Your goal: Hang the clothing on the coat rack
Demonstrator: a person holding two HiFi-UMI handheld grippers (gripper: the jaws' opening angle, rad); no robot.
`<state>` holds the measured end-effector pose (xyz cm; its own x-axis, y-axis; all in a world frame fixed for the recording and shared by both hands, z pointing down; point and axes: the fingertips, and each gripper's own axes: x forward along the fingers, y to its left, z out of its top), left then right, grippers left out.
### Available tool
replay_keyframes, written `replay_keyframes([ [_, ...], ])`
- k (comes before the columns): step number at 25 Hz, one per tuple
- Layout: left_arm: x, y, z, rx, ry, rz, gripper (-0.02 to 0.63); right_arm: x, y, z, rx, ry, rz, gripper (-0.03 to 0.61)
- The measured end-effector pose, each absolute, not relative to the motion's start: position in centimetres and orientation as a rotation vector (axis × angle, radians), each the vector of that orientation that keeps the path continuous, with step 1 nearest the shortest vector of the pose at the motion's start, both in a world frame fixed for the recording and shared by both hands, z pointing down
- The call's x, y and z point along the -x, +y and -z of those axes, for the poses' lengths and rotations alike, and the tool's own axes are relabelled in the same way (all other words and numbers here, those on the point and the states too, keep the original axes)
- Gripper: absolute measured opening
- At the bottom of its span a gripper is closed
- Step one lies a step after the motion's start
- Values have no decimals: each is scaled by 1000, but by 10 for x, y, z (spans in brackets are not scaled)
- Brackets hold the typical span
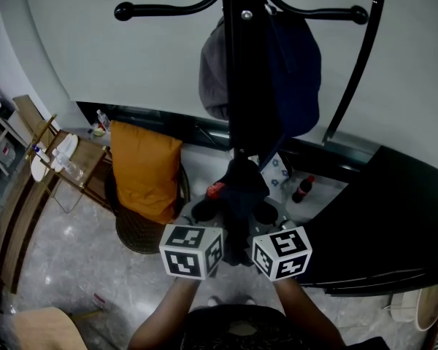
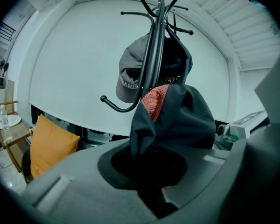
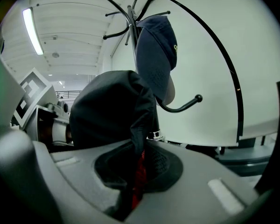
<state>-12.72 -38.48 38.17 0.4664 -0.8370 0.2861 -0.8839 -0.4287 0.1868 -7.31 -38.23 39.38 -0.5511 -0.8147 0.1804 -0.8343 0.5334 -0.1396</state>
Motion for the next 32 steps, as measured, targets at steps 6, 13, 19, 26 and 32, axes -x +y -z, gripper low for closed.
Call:
replay_keyframes([
  [6,127,-386,-388,-2398,-1463,-231,35,72,-383,-399,-1432,-2657,-324,21],
  [13,127,-387,-394,-2390,-1467,-245,34,72,-385,-403,-1430,-2652,-327,21],
  [19,129,-388,-401,-2376,-1475,-259,34,74,-385,-410,-1409,-2641,-335,21],
  [26,131,-389,-413,-2346,-1481,-281,34,74,-386,-421,-1391,-2625,-357,21],
  [32,130,-391,-418,-2336,-1484,-288,35,74,-387,-426,-1372,-2626,-365,21],
])
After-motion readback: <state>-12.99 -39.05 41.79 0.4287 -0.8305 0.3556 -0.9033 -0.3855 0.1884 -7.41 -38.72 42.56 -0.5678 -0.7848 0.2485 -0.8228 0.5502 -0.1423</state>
